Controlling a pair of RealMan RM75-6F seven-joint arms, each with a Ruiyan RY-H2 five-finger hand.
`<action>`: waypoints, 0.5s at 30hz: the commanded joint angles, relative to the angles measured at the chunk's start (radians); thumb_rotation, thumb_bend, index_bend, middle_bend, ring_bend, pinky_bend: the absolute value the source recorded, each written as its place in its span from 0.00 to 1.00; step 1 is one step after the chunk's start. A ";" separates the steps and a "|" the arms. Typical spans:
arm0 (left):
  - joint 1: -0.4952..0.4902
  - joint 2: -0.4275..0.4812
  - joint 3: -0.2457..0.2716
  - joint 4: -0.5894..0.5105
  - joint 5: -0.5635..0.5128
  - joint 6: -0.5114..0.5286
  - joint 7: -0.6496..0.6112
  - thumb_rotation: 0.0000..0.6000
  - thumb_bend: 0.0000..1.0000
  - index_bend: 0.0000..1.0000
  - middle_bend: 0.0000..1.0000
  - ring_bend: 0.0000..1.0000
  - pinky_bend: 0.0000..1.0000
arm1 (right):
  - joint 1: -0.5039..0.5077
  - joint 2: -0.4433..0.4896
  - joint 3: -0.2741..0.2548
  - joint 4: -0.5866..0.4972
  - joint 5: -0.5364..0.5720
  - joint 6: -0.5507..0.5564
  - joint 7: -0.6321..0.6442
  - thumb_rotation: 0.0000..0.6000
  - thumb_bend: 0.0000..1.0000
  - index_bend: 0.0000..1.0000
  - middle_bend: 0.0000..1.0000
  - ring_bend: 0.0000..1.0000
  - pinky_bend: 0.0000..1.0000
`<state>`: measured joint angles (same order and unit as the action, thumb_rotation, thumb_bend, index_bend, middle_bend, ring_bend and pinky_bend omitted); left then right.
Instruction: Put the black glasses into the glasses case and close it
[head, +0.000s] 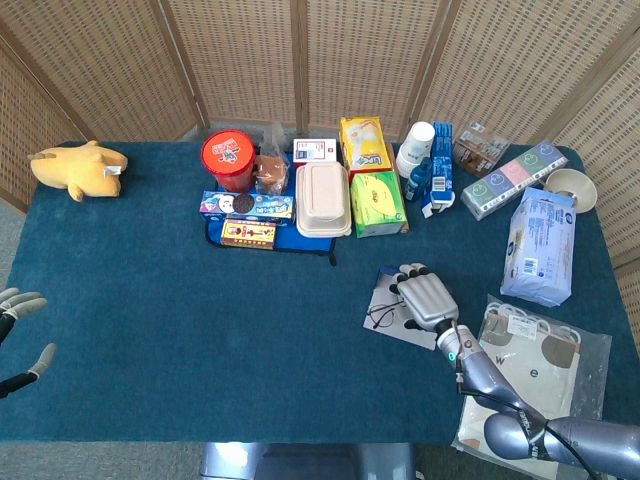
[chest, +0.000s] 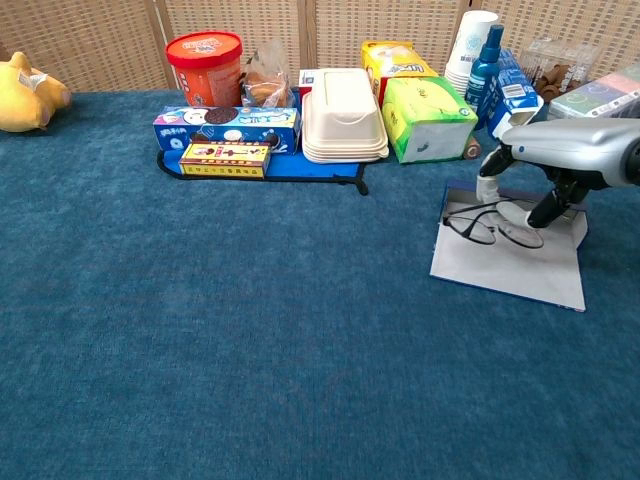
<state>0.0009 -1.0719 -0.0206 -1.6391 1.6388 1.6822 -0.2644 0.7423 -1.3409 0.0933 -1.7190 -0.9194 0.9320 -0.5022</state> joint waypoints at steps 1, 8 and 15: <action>0.000 0.000 -0.001 -0.002 0.000 0.000 0.001 1.00 0.30 0.26 0.25 0.14 0.02 | 0.000 -0.001 -0.004 0.015 0.006 -0.004 0.007 1.00 0.56 0.56 0.31 0.14 0.16; 0.000 -0.002 -0.001 -0.001 0.000 0.001 0.004 1.00 0.30 0.26 0.25 0.14 0.01 | 0.000 0.011 -0.009 0.026 -0.031 -0.007 0.028 1.00 0.56 0.40 0.22 0.07 0.15; 0.002 -0.003 -0.002 0.002 -0.001 0.005 0.002 1.00 0.30 0.26 0.25 0.14 0.01 | -0.002 0.020 -0.016 0.019 -0.045 -0.004 0.030 1.00 0.55 0.24 0.14 0.03 0.14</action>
<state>0.0027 -1.0748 -0.0227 -1.6372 1.6375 1.6869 -0.2624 0.7415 -1.3225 0.0791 -1.6966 -0.9615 0.9265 -0.4719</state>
